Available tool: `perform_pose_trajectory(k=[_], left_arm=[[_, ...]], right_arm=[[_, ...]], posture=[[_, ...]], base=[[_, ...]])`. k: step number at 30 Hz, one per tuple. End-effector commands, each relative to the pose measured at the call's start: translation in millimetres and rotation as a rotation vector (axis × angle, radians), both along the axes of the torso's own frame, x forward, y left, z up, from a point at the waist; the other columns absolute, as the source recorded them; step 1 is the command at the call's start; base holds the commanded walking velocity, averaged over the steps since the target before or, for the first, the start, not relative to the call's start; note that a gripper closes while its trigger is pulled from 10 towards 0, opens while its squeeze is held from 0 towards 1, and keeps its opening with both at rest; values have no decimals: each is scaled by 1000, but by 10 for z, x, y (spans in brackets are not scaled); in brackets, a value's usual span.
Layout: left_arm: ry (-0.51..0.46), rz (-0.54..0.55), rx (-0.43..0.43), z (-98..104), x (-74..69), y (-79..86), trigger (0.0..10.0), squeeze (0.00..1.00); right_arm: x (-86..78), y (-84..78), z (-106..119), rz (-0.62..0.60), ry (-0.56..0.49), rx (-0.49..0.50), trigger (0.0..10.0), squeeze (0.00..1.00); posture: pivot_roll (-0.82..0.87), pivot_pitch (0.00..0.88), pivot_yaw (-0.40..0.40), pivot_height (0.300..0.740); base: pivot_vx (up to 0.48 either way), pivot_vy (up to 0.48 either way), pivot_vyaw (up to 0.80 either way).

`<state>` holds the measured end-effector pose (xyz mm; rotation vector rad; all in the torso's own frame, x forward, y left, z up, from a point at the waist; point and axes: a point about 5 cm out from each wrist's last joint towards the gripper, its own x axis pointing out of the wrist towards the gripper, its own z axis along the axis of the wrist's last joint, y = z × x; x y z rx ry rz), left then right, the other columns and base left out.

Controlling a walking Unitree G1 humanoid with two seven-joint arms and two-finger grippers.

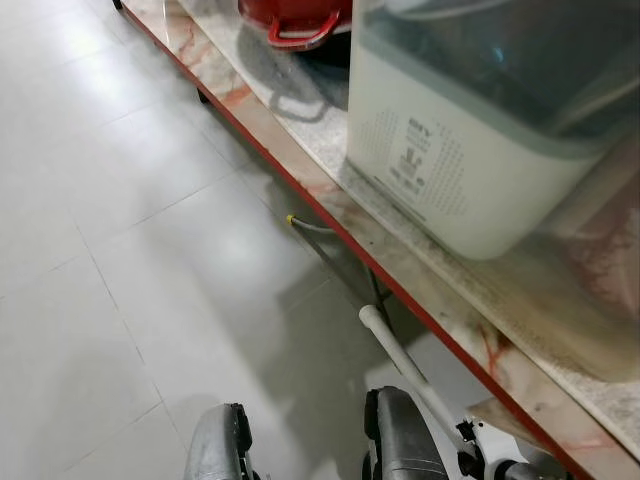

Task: Building children table

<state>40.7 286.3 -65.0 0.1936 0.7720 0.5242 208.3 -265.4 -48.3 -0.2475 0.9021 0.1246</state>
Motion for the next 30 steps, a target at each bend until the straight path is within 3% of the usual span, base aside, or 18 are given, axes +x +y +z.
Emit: perform_pose_trajectory(k=[1, 16, 30], left_arm=[[52, 16, -15, -47, -148, -24, 10000, 0], [47, 11, -16, -44, -142, -39, 10000, 0], [50, 2, -28, -62, -121, -73, 10000, 0]], right_arm=[[-130, -3, -78, -5, 46, 0, 10000, 0], [-124, 12, -79, 1, 43, 4, 10000, 0], [-112, 27, -81, -12, 48, 11, 10000, 0]], posture=[[35, 293, -37, 664], [31, 284, -35, 714], [29, 274, -34, 734]], base=[[0, 0, 0], [0, 0, 0], [0, 0, 0]])
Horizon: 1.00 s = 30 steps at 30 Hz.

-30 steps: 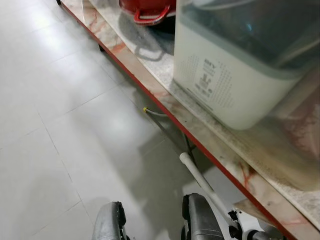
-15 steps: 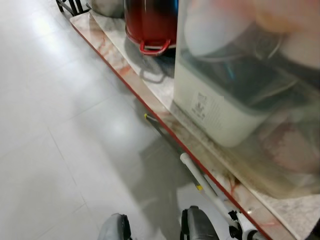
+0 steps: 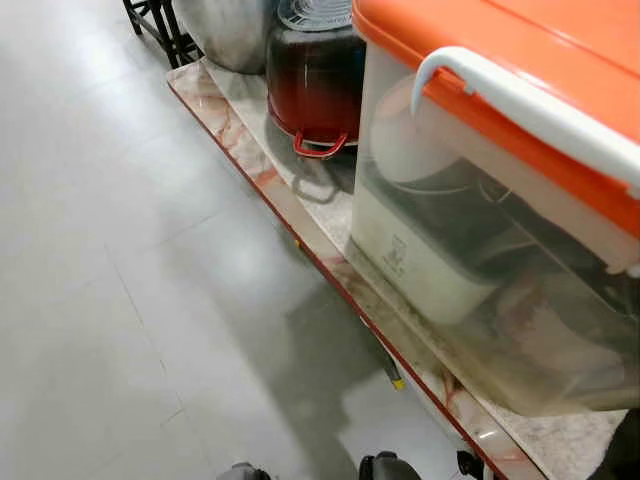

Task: Building children table

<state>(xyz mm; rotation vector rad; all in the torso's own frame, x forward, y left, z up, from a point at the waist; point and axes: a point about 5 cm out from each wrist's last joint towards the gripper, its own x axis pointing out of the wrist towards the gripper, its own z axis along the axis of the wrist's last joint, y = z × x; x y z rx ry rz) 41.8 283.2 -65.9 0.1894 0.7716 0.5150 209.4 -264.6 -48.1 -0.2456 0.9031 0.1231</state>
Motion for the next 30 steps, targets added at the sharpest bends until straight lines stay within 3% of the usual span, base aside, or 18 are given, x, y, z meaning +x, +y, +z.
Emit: perform_pose_trajectory(k=[1, 30], left_arm=[[51, 8, -21, -53, -131, -43, 10000, 0], [72, 5, -33, -81, -143, -56, 10000, 0]], right_arm=[[-123, 20, -83, -9, 47, 10, 10000, 0], [-101, 56, -85, -13, 40, 13, 10000, 0]], posture=[[29, 274, -34, 734], [33, 273, -32, 734]], base=[[0, 0, 0], [0, 0, 0]])
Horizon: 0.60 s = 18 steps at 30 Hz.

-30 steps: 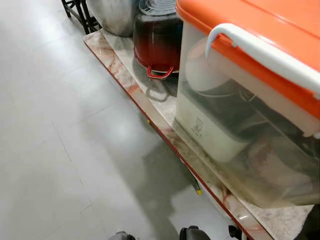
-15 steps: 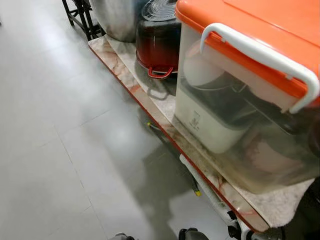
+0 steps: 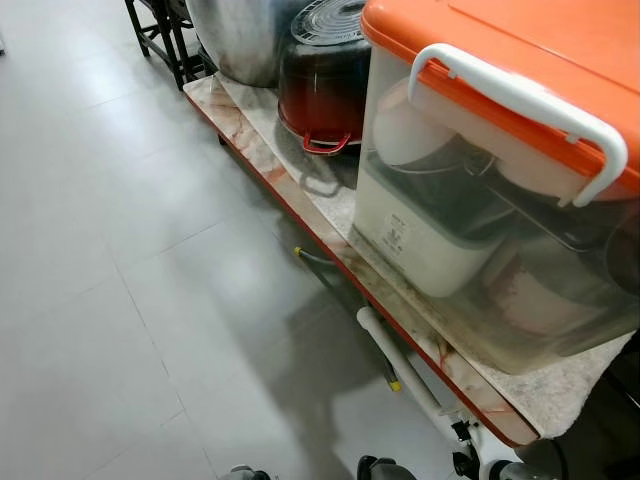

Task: Building children table

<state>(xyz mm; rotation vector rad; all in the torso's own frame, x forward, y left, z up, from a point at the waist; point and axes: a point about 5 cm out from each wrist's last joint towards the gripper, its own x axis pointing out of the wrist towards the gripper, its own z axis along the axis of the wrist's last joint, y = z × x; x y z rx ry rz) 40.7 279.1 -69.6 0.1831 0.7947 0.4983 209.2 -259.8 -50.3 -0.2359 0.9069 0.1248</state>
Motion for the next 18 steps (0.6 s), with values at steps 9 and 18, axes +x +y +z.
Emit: perform_pose_trajectory(k=[9, 18], left_arm=[[55, 19, -19, -53, -143, -14, 10000, 0], [57, 24, -20, -58, -151, -16, 10000, 0]], right_arm=[[-110, 12, -72, -12, 36, 2, 10000, 0], [-112, 7, -72, -14, 35, 1, 10000, 0]], posture=[[33, 272, -32, 734], [33, 272, -32, 734]], base=[[-27, 0, 0], [-254, 0, 0]])
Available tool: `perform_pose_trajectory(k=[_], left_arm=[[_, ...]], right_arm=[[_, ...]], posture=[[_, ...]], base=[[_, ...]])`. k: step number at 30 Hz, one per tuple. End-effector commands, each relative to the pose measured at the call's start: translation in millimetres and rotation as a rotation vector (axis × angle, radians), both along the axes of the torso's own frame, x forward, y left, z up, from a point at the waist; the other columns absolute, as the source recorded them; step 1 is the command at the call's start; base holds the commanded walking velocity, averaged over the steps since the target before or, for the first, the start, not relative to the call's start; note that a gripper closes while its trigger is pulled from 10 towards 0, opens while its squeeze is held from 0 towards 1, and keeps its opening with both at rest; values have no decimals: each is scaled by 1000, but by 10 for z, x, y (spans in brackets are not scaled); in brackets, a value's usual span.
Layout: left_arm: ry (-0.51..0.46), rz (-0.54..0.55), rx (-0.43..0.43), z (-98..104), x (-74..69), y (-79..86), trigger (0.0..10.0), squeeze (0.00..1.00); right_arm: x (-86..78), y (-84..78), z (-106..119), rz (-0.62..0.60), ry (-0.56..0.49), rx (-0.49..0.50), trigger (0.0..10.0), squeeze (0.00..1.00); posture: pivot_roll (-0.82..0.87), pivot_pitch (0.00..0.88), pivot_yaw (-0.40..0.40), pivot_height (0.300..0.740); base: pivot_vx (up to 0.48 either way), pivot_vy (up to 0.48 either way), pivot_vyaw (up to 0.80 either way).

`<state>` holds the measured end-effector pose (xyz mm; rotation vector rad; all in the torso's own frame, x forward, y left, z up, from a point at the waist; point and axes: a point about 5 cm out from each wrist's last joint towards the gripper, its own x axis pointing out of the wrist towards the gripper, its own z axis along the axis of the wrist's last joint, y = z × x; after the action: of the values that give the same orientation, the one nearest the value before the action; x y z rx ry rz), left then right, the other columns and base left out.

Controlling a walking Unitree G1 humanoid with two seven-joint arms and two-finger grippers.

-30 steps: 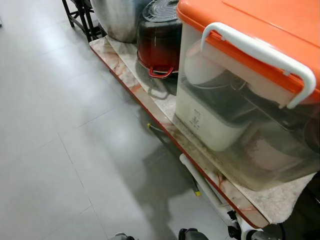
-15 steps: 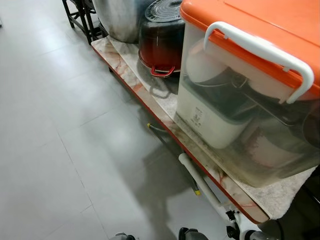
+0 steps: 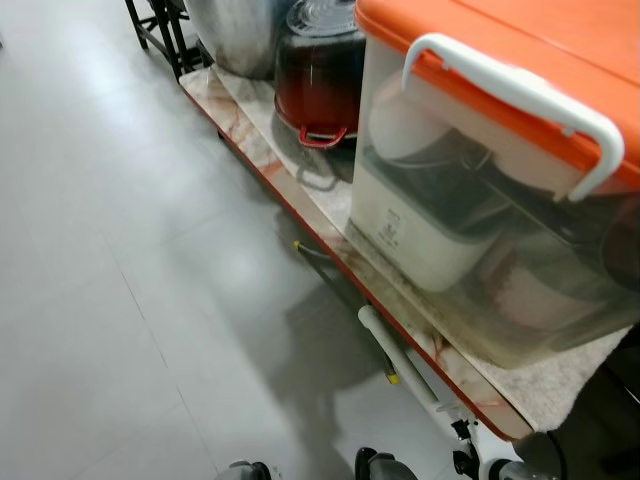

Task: Building children table

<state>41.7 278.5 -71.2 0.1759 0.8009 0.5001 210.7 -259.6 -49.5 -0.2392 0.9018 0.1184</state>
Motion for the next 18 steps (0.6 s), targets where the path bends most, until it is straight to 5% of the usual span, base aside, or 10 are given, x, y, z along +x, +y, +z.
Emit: perform_pose_trajectory(k=[1, 18], left_arm=[[54, 19, -13, -43, -163, -10, 10000, 0], [59, 14, -14, -53, -157, -15, 10000, 0]], right_arm=[[-128, 5, -79, -11, 41, 6, 10000, 0], [-119, -6, -71, -12, 37, 0, 10000, 0]], posture=[[33, 272, -32, 734], [35, 278, -32, 734]], base=[[-262, 0, 0], [-264, 0, 0]])
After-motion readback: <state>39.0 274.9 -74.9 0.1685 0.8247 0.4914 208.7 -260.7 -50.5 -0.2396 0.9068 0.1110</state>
